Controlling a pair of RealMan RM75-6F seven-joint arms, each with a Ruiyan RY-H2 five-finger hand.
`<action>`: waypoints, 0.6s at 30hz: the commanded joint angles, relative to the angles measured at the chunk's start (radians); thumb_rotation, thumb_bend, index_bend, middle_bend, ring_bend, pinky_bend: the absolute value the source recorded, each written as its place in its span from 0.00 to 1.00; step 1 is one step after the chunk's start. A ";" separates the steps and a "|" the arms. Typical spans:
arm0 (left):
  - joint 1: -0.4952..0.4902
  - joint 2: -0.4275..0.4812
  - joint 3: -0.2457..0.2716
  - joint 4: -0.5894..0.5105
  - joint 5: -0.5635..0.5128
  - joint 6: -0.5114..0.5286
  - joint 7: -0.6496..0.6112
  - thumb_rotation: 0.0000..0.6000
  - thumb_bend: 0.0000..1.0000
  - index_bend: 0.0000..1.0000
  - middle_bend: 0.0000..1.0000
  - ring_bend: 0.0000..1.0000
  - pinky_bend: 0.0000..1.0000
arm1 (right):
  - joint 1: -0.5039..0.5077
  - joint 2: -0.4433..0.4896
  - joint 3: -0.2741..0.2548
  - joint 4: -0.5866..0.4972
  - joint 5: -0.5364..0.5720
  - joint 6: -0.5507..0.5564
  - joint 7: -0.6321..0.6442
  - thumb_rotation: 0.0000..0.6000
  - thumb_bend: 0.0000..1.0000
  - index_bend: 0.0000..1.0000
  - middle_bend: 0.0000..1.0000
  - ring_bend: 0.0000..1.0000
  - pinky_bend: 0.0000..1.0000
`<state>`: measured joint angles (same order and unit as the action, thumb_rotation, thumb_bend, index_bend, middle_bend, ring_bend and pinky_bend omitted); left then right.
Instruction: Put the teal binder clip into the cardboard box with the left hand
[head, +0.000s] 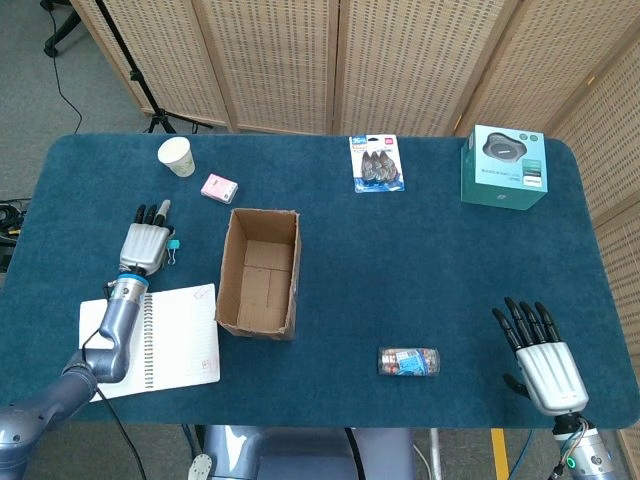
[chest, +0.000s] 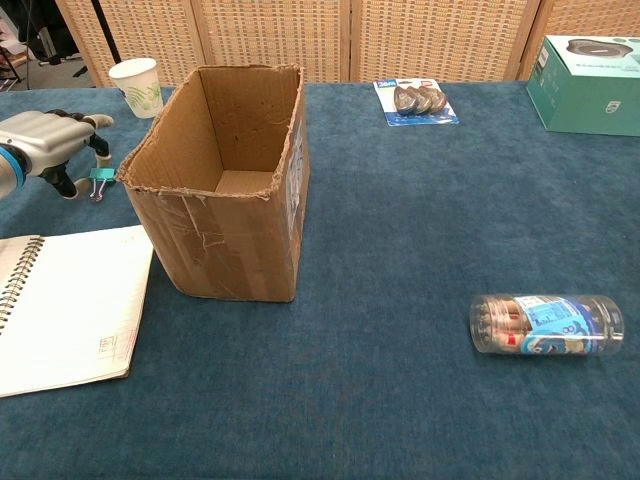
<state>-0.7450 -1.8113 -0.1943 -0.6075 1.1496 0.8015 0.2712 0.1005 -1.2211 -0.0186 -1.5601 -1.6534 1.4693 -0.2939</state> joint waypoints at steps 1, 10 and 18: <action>0.003 0.009 -0.003 -0.011 0.006 0.013 -0.009 1.00 0.48 0.53 0.00 0.00 0.00 | 0.000 0.000 0.000 0.001 0.000 0.000 0.000 1.00 0.16 0.00 0.00 0.00 0.00; 0.027 0.083 -0.016 -0.116 0.022 0.080 -0.019 1.00 0.48 0.55 0.00 0.00 0.00 | -0.001 -0.002 -0.001 0.001 -0.001 0.000 -0.006 1.00 0.16 0.00 0.00 0.00 0.00; 0.079 0.195 -0.019 -0.312 0.046 0.195 -0.006 1.00 0.48 0.56 0.00 0.00 0.00 | -0.002 -0.003 0.000 0.001 0.000 0.001 -0.007 1.00 0.16 0.00 0.00 0.00 0.00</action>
<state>-0.6899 -1.6576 -0.2137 -0.8578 1.1830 0.9526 0.2570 0.0986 -1.2241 -0.0190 -1.5597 -1.6537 1.4698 -0.3013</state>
